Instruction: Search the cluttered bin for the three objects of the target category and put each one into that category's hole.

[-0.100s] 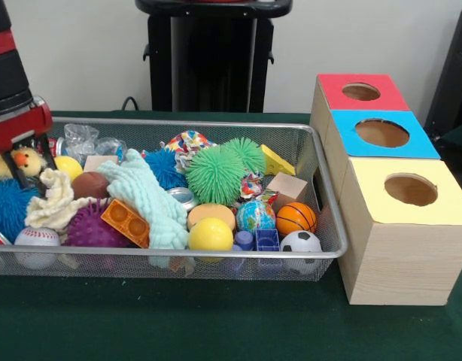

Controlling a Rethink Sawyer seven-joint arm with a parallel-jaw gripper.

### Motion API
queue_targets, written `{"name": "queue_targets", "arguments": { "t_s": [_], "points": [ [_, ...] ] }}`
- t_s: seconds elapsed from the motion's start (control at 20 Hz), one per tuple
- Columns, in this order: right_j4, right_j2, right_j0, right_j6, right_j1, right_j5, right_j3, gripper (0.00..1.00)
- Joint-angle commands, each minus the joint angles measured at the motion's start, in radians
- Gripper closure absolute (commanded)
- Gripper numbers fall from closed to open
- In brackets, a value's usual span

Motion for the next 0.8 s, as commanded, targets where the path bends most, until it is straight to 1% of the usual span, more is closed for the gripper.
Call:
{"name": "queue_targets", "arguments": {
  "t_s": [0.05, 0.1, 0.15, 0.2, 0.3, 0.6, 0.8],
  "points": [
    [-0.03, -0.12, 0.042, 0.159, 0.032, -0.022, -0.01, 1.0],
    [-0.028, -0.16, 0.07, 0.208, 0.023, -0.005, -0.027, 1.0],
    [-0.026, -0.178, 0.08, 0.224, 0.018, 0.006, -0.035, 1.0],
    [-0.018, -0.178, 0.079, 0.22, 0.014, 0.008, -0.03, 1.0],
    [-0.016, -0.168, 0.08, 0.185, 0.015, 0.008, -0.026, 1.0],
    [0.0, -0.178, 0.088, 0.168, 0.013, -0.008, -0.022, 1.0],
    [0.014, -0.187, 0.099, 0.188, -0.001, -0.005, -0.014, 1.0]
  ]
}}
